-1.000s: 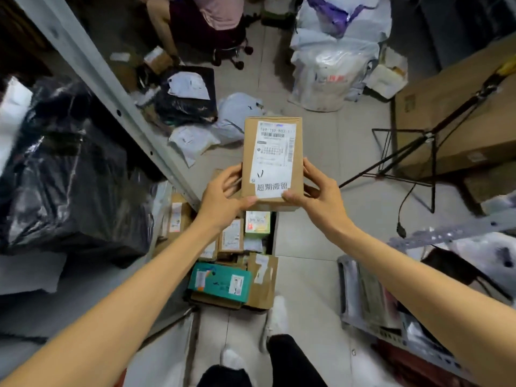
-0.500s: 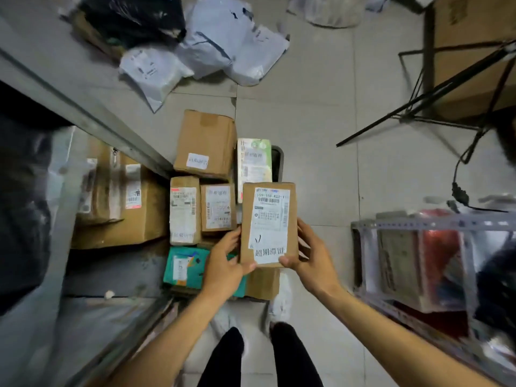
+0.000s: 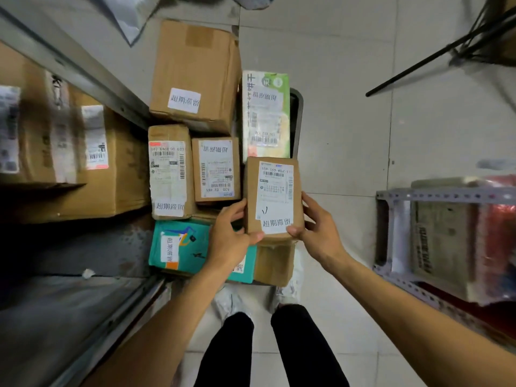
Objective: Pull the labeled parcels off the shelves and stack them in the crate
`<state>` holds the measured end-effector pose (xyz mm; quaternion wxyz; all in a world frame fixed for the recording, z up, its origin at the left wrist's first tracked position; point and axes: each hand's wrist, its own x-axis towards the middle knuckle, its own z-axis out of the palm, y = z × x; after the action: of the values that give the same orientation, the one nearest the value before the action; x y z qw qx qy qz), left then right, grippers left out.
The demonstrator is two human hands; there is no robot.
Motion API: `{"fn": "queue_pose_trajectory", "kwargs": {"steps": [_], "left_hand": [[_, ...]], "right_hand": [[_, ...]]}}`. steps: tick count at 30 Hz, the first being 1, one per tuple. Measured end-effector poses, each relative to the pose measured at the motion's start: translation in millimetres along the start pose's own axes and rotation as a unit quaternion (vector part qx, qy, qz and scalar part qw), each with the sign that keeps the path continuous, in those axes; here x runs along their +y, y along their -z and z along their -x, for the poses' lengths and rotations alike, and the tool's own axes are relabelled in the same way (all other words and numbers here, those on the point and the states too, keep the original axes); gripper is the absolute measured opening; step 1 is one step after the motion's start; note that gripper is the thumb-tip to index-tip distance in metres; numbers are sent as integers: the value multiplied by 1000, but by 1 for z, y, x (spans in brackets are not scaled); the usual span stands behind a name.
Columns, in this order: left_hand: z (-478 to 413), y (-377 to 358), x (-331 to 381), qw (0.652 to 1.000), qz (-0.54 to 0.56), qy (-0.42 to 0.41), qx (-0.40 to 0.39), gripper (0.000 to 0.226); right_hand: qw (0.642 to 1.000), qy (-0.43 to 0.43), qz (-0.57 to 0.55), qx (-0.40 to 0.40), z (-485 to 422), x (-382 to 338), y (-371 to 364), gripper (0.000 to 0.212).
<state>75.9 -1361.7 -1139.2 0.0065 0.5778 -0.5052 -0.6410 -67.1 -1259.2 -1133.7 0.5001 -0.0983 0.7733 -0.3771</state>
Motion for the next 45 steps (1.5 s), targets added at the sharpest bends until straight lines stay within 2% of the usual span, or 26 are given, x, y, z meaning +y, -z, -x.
{"fn": "queue_pose_trajectory", "kwargs": {"steps": [10,17,36,45], "left_hand": [[0,12,5,999,-17,17,-26,82],[4,4,7,999,-34,7,-15,82],[8,-7,0,999,-48,-14,-22,83],[1,-6,-12,997,-76,-9,-13,82]], "right_hand": [[999,-26,-35,5,4,-10,-1,76],[997,-38,-66,17,-1,-9,2,74],[997,5,-59,46,7,0,4,73],[999,3,-28,25,4,12,-2,78]]}}
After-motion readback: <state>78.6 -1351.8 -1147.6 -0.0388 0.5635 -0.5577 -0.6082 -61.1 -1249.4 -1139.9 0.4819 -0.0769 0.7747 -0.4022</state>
